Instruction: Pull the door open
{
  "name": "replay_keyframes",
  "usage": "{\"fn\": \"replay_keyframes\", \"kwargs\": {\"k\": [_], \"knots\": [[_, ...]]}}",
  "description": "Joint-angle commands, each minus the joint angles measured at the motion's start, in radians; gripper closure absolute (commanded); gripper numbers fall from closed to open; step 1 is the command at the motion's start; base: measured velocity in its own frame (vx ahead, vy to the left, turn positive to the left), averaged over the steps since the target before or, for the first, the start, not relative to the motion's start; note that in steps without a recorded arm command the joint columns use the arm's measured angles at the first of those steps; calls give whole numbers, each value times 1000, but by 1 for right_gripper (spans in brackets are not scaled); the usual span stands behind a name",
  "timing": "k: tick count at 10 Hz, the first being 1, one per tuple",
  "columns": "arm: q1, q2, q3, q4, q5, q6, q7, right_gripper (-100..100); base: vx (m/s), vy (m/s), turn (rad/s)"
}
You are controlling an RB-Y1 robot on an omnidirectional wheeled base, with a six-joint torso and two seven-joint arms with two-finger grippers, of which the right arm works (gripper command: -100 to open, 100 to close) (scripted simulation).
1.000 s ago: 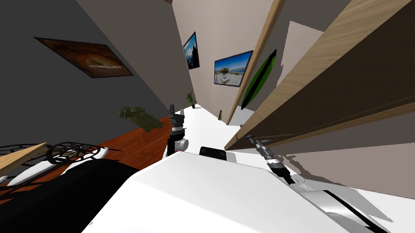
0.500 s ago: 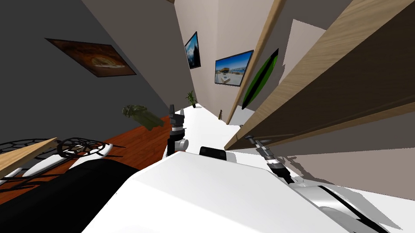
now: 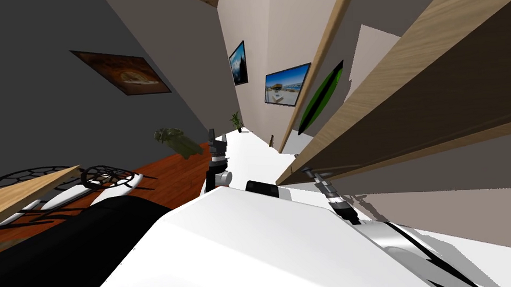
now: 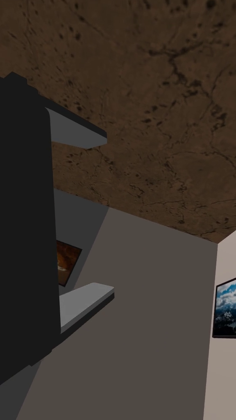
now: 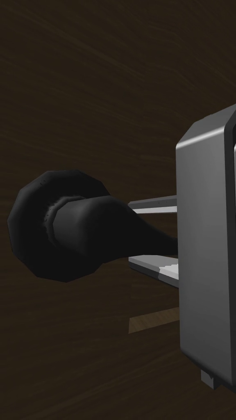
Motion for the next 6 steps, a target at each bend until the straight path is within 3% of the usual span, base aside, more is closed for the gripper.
{"fn": "replay_keyframes", "kwargs": {"k": [1,4,6], "knots": [[0,0,0,0,0,0,0,100,-24,-37,30],[2,0,2,-25,-15,8,-1,100,-166,-49,227],[4,-1,3,-33,-23,13,-1,100,-182,-86,156]]}}
